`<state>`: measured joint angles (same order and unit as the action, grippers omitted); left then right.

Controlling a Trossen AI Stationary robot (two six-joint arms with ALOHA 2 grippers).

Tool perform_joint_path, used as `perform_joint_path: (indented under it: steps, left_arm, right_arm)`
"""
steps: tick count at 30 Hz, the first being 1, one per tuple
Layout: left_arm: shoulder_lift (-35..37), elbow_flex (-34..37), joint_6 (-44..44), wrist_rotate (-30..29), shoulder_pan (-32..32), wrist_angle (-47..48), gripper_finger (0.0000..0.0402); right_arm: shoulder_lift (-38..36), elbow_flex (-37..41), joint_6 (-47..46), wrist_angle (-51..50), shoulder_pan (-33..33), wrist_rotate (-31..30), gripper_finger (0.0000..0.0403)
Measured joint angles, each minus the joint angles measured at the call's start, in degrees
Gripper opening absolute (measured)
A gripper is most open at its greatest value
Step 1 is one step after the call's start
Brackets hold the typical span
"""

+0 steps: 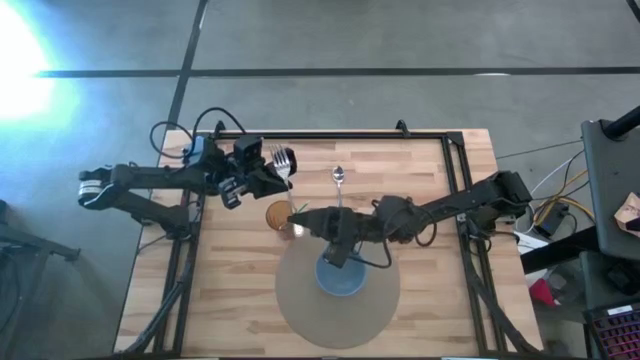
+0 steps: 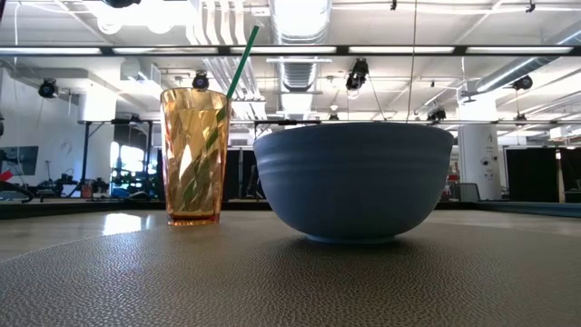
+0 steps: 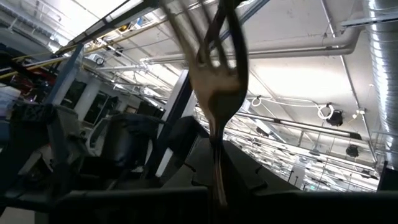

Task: Pick & Place Utensil
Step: Put the silver fork into the blue bowl

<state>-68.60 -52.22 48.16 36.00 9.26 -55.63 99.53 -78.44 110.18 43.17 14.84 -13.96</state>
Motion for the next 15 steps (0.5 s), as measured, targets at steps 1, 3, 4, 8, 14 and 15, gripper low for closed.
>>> perform_joint_path:
  steps: [1, 3, 4, 8, 14, 15]
  left_arm:
    - [0.0, 0.0, 0.2, 0.1, 0.0, 0.1, 0.0014]
    - [0.0, 0.0, 0.3, -0.3, 0.0, 0.1, 0.0012]
    - [0.0, 0.0, 0.3, -0.3, 0.0, 0.1, 0.0012]
    - [0.0, 0.0, 0.1, -0.7, 0.2, 0.1, 0.0019]
    - [0.0, 0.0, -2.2, -0.2, 0.5, 1.9, 0.0052]
    - [0.0, 0.1, -2.6, -0.2, 0.5, 2.4, 0.0057]
  right_arm:
    - [-0.1, 0.0, -0.1, 0.1, 0.1, -0.6, 0.0017]
    - [-0.2, -0.1, -0.2, 1.0, 0.1, -1.8, 0.0015]
    - [-0.1, -0.1, -0.3, 1.6, 0.2, -2.4, 0.0014]
    - [0.0, -0.1, -1.0, 2.8, 0.2, -3.4, 0.0010]
    - [-0.1, -0.1, -4.9, 2.9, 0.4, -6.0, 0.0009]
    - [-0.1, -0.1, -5.0, 2.9, 0.4, -7.3, 0.0009]
